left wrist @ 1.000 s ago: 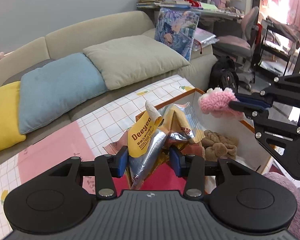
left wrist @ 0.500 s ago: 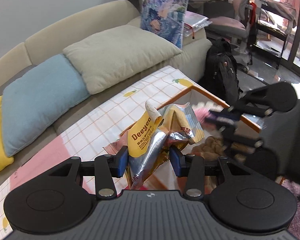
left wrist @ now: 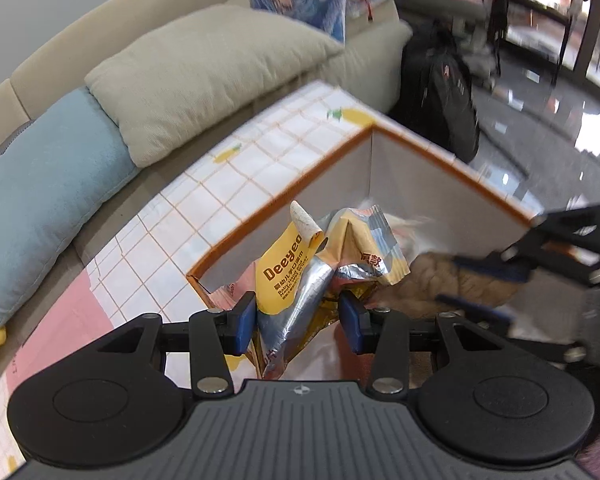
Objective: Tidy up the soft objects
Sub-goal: 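Carry the snack packet and pink pouch into the orange box and release, then withdraw both open tools from the box toward the white bagged items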
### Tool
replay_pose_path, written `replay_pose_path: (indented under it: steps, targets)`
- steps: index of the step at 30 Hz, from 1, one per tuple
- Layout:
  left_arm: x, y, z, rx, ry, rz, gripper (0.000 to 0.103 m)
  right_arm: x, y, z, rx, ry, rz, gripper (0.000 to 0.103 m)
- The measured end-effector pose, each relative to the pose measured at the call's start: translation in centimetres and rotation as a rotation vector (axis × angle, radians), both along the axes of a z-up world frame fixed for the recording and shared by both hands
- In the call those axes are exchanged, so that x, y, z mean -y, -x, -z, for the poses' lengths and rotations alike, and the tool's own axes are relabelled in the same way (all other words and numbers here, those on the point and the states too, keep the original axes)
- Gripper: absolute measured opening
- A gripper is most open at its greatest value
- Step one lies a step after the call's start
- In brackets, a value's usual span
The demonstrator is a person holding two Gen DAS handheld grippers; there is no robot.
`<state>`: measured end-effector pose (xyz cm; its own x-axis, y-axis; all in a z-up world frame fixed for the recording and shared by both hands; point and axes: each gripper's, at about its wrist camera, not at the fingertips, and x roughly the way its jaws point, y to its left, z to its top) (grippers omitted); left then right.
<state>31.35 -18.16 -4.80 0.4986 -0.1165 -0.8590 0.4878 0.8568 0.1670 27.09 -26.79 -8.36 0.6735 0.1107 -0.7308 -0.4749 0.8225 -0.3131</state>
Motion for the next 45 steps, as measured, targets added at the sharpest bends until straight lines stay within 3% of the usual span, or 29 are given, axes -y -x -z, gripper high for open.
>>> replay_pose_path:
  steps: [3, 5, 8, 12, 15, 17, 25, 32, 38, 45]
  targets:
    - [0.5, 0.4, 1.3, 0.000, -0.071, 0.029, 0.050, 0.6, 0.1, -0.3, -0.007, -0.027, 0.032, 0.019]
    - [0.8, 0.6, 1.8, 0.004, -0.107, 0.038, 0.034, 0.9, 0.3, -0.5, -0.009, -0.051, 0.045, 0.019]
    - [1.1, 0.3, 2.4, -0.014, -0.159, 0.036, 0.034, 1.1, 0.3, -0.8, -0.006, -0.075, 0.047, 0.020]
    - [0.0, 0.3, 2.0, -0.045, -0.089, 0.000, 0.036, 1.1, 0.3, -0.9, 0.008, -0.082, 0.041, 0.021]
    - [-0.9, 0.6, 1.0, -0.052, -0.020, -0.008, 0.044, 1.1, 0.2, -1.0, -0.004, -0.101, 0.051, 0.021]
    - [-1.5, 1.1, 0.1, -0.045, 0.011, -0.011, 0.044, 1.0, 0.2, -1.2, -0.012, -0.119, 0.057, 0.026]
    - [-3.5, 4.5, -4.0, 0.044, 0.089, 0.002, 0.044, -0.5, 1.8, -3.2, -0.001, -0.119, 0.055, 0.036]
    - [-7.2, 9.2, -7.1, 0.128, 0.173, -0.044, 0.044, -2.3, 3.9, -6.1, 0.011, -0.170, 0.093, 0.046]
    - [-12.1, 13.5, -7.8, 0.185, 0.267, -0.162, 0.044, -4.6, 6.4, -7.5, 0.008, -0.262, 0.122, 0.050]
    - [-18.0, 18.1, -5.1, 0.202, 0.314, -0.347, 0.044, -8.3, 9.7, -6.8, -0.005, -0.384, 0.152, 0.057]
